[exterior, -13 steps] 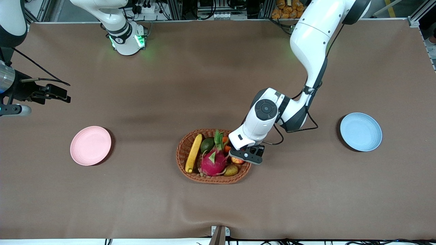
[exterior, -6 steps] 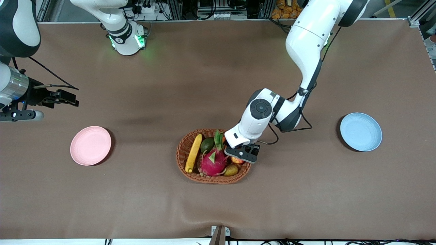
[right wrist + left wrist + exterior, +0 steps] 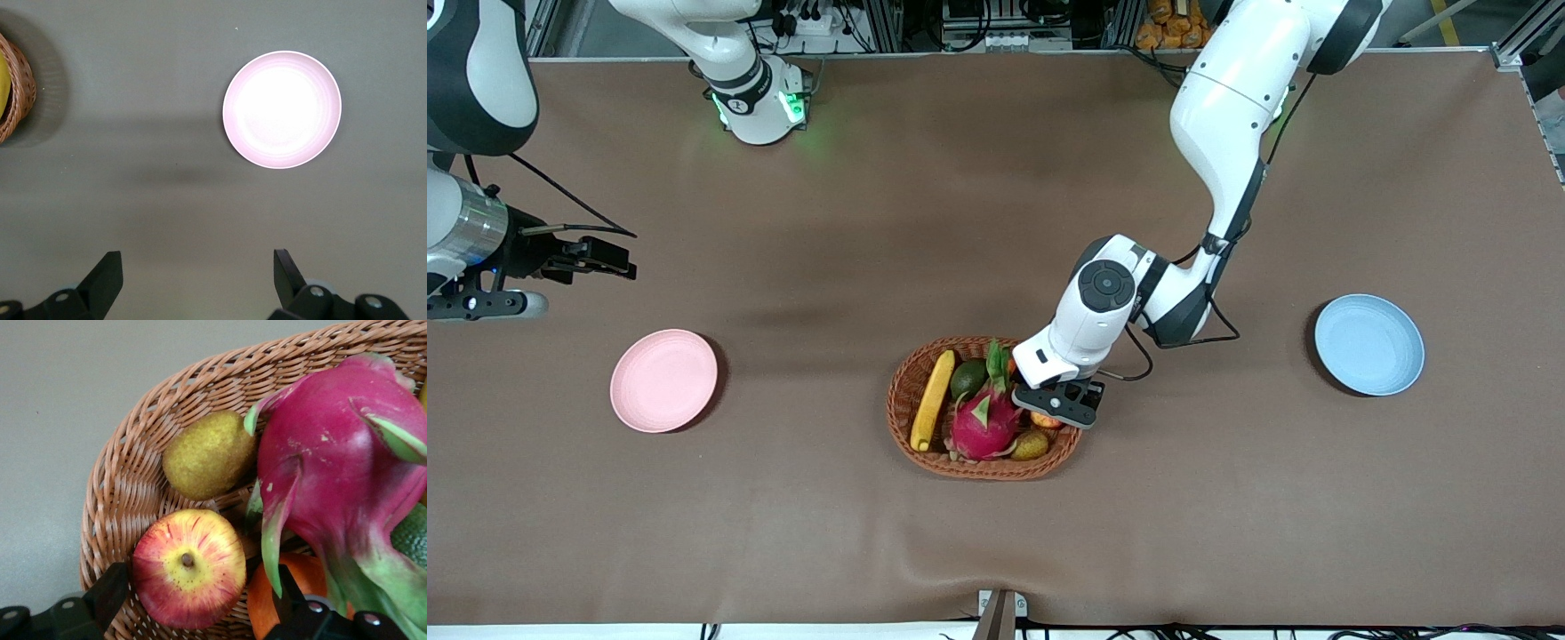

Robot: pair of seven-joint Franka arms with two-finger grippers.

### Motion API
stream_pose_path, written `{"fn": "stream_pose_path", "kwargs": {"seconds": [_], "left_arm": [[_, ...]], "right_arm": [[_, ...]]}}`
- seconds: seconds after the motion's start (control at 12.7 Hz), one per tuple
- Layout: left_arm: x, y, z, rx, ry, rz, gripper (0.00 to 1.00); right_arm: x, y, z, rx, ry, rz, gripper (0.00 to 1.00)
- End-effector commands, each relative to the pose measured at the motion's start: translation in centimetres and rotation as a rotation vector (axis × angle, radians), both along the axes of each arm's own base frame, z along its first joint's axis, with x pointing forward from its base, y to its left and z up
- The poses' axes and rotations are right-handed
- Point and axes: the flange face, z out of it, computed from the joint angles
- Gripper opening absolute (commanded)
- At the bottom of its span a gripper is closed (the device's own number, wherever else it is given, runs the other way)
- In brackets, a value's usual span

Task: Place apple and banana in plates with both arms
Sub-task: 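Lower the left gripper and grasp the red apple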

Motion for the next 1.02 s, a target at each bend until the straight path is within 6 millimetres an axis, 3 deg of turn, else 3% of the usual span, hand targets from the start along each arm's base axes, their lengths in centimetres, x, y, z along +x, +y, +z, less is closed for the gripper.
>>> {"fn": "stream_pose_path", "kwargs": {"seconds": [0.0, 0.63, 0.79, 0.95], "left_arm": [[0.4, -0.3, -0.9, 0.012, -0.025, -0.021, 0.95], [0.9, 0.5, -2.2, 0.01, -0.029, -0.011, 0.91], [1.8, 2.0, -2.4, 0.019, -0.029, -0.012, 0.87], [1.4, 1.4, -2.5, 0.015, -0.025, -0.014, 0.87]], "right_arm": [[-0.1, 0.2, 0.1, 0.012, -0.008, 0.006, 1.0], [-0.1, 0.1, 0.0, 0.012, -0.007, 0.004, 1.0], [-0.1, 0.1, 0.0, 0.012, -0.007, 0.004, 1.0], [-0.1, 0.1, 0.0, 0.012, -0.007, 0.004, 1.0]]}}
